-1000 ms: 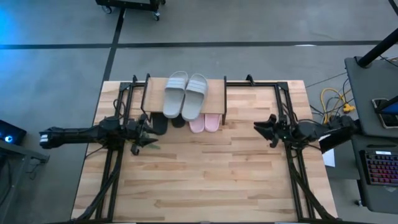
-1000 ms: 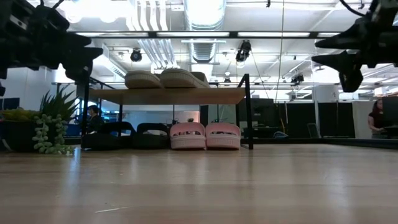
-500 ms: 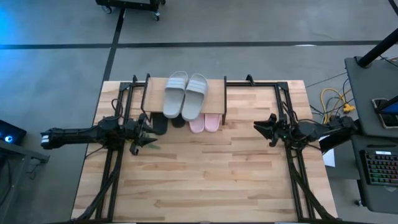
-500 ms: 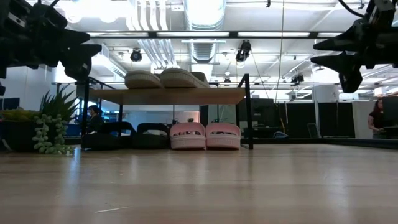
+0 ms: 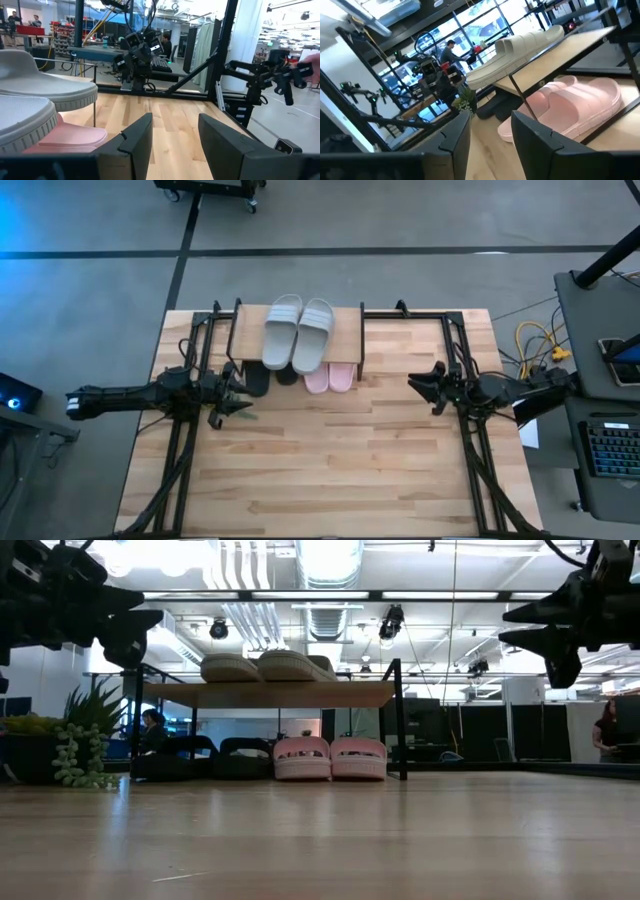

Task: Pick and place slides into the shelf
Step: Return to Home Position

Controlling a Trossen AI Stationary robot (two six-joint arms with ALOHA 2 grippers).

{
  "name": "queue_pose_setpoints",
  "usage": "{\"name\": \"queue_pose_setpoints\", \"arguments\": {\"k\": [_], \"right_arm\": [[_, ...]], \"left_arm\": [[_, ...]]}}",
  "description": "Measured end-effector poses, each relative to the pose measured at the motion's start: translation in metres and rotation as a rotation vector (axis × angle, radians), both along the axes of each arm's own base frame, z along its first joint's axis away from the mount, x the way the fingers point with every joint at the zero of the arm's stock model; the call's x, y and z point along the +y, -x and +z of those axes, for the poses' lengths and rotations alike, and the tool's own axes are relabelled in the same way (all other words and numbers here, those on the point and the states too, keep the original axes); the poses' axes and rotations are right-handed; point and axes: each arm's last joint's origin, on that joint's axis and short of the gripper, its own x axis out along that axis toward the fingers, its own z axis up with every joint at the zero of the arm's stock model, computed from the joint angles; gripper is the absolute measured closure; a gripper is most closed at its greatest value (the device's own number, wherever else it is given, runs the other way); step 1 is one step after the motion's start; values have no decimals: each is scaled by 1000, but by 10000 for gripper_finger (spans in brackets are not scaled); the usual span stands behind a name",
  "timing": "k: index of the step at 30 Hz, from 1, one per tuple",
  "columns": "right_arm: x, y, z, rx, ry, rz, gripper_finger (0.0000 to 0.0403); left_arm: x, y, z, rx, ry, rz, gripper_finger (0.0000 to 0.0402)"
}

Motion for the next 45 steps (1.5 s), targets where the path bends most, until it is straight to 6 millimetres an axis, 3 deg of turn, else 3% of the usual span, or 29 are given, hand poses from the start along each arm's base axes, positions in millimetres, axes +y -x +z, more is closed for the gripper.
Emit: {"name": "queue_pose_setpoints", "arguments": {"k": [3, 8, 13, 17, 23, 31, 45], "right_arm": [[0, 0, 0, 45, 125, -25, 267], [0, 0, 0, 146, 481, -25, 259], [0, 0, 0, 122, 395, -16, 247], [2, -2, -1, 153, 511, 29, 237], [4, -2, -2, 147, 540, 92, 223], [7, -3, -2, 186, 924, 168, 220], [5, -5, -8, 136, 515, 377, 223]], "left_arm": [[0, 0, 0, -1, 0, 0, 256], [0, 1, 1, -8, -1, 0, 256], [0, 1, 1, -12, -1, 0, 256], [0, 1, 1, -14, -1, 0, 256], [0, 1, 1, -11, -1, 0, 256], [0, 1, 1, -11, -1, 0, 256], [0, -1, -1, 9, 1, -1, 256]]}}
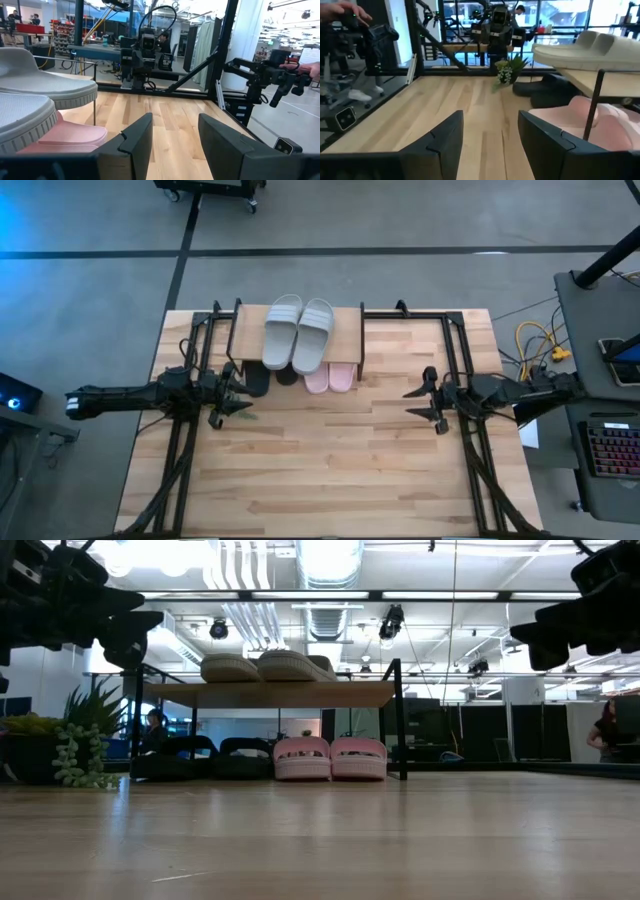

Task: Pick and place slides into the shelf
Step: Return to Home Position

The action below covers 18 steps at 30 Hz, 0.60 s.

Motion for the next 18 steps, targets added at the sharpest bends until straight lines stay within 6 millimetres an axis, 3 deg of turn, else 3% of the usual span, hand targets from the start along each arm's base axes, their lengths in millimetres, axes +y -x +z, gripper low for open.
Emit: {"name": "queue_pose_setpoints", "arguments": {"k": [18], "right_arm": [[-13, 0, 4, -43, -11, -69, 229]], "left_arm": [[0, 0, 0, -2, 0, 1, 256]]}}
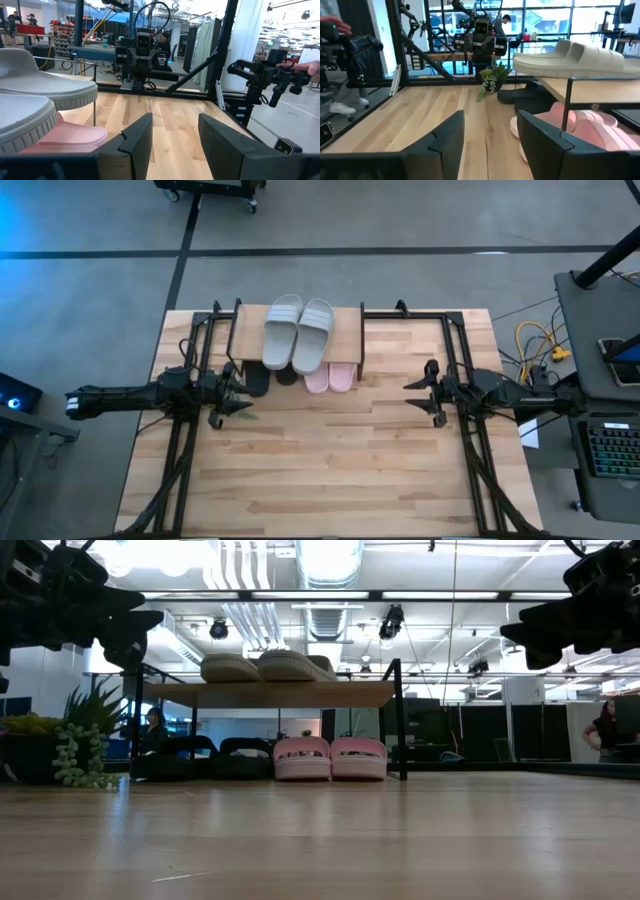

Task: Pick and place slides into the shelf
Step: Return to Home Position

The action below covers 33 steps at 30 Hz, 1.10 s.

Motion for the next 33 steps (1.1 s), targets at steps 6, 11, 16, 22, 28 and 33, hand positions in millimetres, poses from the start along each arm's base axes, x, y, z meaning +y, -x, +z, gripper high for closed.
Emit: {"name": "queue_pose_setpoints", "arguments": {"k": [6, 11, 16, 22, 28, 33], "right_arm": [[0, 0, -1, 12, -29, -4, 227], [0, 0, -2, 22, -25, -6, 231], [0, 0, -2, 22, -23, -7, 232], [0, 0, -2, 22, -21, -7, 234], [0, 0, -2, 22, -21, -15, 232], [0, 0, -2, 22, -21, -15, 234]], "left_arm": [[0, -2, -2, 25, 2, 0, 256], [2, -3, -4, 43, 4, 16, 256], [11, -1, -2, 23, 3, 101, 256], [21, 4, 11, -119, -22, 197, 256], [21, 4, 1, -16, -3, 202, 256], [21, 4, 1, -14, -3, 202, 256]]}}
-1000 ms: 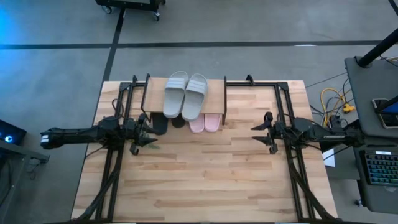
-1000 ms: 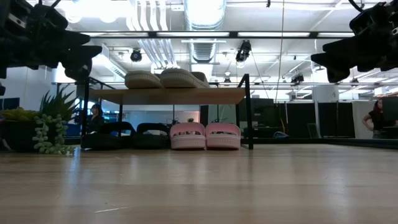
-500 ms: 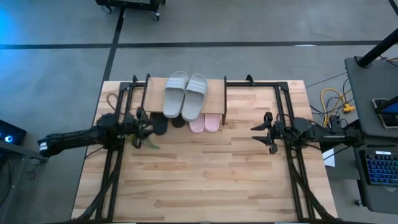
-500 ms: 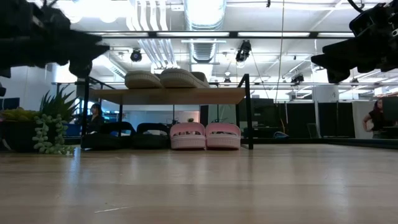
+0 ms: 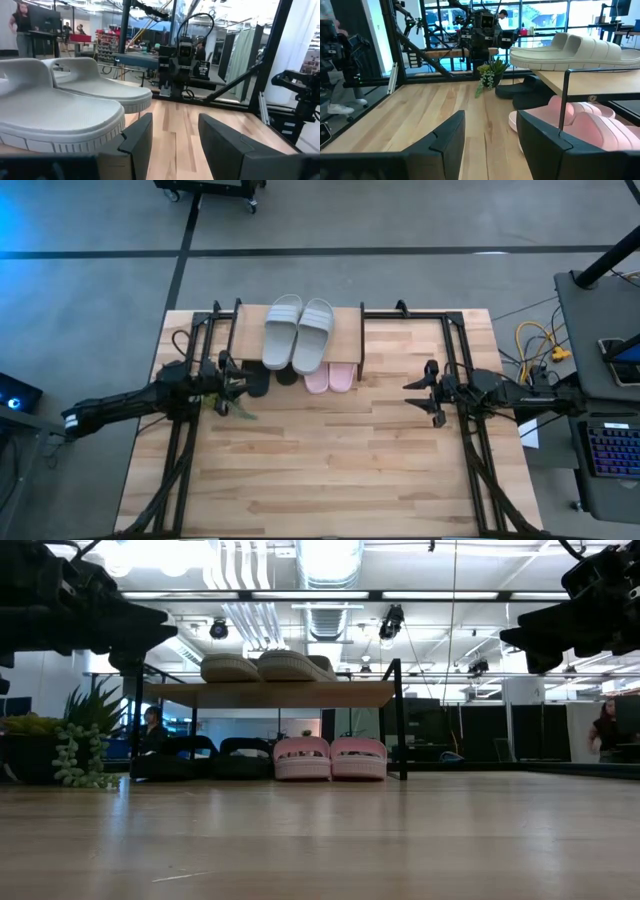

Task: Pick and place slides into the shelf
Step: Return to Home Position

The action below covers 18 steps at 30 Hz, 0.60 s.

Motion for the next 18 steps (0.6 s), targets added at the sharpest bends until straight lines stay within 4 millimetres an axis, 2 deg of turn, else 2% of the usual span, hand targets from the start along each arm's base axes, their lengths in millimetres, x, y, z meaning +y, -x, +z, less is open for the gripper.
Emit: {"name": "queue_pose_setpoints", "arguments": {"k": [18], "right_arm": [[1, 0, 0, -2, -5, 22, 229]], "left_arm": [[-13, 2, 5, -63, -15, -113, 256]]}}
